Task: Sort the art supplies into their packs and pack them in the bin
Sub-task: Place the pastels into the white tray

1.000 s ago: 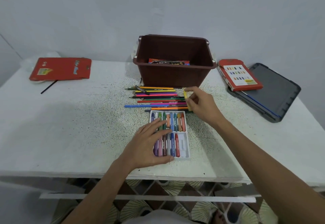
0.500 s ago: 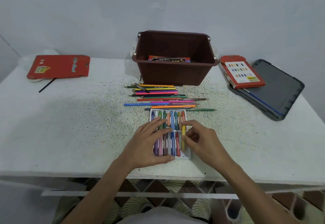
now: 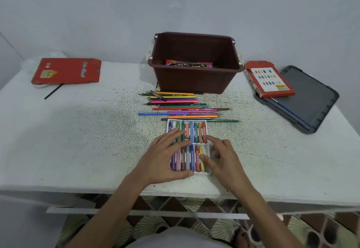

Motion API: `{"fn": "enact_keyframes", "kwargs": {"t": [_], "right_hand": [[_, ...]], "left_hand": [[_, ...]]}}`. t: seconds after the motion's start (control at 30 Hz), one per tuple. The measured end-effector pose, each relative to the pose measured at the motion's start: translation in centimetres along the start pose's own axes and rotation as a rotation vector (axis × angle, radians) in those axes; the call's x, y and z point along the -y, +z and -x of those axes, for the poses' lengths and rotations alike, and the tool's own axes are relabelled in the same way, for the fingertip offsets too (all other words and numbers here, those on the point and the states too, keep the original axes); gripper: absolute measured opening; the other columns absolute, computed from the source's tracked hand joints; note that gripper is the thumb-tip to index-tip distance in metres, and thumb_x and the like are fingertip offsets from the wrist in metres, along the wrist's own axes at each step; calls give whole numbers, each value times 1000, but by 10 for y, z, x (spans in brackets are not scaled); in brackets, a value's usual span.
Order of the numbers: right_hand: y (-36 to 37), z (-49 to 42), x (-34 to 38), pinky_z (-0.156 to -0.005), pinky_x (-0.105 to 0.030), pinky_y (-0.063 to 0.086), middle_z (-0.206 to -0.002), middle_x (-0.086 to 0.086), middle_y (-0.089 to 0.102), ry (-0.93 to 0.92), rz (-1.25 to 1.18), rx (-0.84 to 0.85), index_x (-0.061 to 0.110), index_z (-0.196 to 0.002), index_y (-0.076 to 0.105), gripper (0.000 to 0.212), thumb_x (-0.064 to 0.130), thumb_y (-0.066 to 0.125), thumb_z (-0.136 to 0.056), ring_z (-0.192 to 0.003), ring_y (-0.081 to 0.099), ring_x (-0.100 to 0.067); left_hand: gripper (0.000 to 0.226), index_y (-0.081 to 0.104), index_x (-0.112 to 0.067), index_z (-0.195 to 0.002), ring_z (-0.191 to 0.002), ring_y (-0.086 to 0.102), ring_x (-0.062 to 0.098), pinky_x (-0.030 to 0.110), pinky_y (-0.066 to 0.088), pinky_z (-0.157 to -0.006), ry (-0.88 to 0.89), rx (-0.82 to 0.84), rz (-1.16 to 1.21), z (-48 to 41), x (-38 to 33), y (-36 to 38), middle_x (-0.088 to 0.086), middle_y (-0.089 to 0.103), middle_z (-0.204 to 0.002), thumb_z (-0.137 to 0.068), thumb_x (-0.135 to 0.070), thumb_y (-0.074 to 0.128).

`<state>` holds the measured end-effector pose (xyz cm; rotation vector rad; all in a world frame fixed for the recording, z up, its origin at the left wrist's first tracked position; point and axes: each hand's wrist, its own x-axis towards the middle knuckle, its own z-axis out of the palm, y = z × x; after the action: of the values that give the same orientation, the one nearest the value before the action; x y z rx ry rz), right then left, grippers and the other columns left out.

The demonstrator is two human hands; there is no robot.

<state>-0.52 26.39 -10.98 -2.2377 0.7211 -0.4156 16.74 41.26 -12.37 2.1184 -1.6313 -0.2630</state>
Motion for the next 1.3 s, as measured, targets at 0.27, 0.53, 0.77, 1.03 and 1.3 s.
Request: {"fn": "enact_keyframes", "kwargs": {"t": [0.27, 0.53, 0.77, 1.03, 1.3], "right_hand": [[8, 6, -8, -81, -22, 44, -99, 17, 44, -52, 18, -53, 34, -140, 47, 51, 40, 63, -92, -93, 47, 0], [15, 13, -15, -75, -21, 39, -96, 13, 50, -129, 68, -151, 27, -135, 53, 40, 38, 51, -97, -91, 47, -7], [17, 13, -15, -74, -21, 41, -94, 15, 53, -120, 0, -184, 24, -130, 58, 36, 31, 52, -95, -90, 51, -9], [16, 14, -15, -72, -22, 45, -94, 12, 59, -112, -53, -229, 23, -125, 60, 32, 28, 50, -95, -89, 56, -8], [16, 13, -17, -70, -30, 51, -96, 11, 60, -128, -48, -216, 25, -126, 60, 32, 24, 49, -96, -90, 57, -9]], "left_hand": [[90, 33, -38, -148, -148, -3, 1, 41, 5, -118, 20, -6, -15, 0, 0, 2, -16, 12, -161, -73, -86, 47], [60, 48, -39, -137, -145, 17, 1, 38, 15, -114, -62, -220, 242, -4, 0, -2, -19, 30, -153, -83, -66, 56], [37, 62, -14, -125, -127, 44, 8, 30, 29, -110, -131, -427, 246, -30, 14, -14, -2, 55, -133, -90, -24, 67], [26, 64, -10, -119, -102, 58, 20, 40, 52, -86, -324, -555, 82, -84, 54, -46, 8, 63, -114, -94, -10, 56], [39, 59, -23, -132, -121, 48, 33, 49, 40, -98, -347, -204, -459, -121, 92, -67, 11, 50, -136, -96, -11, 51]]}}
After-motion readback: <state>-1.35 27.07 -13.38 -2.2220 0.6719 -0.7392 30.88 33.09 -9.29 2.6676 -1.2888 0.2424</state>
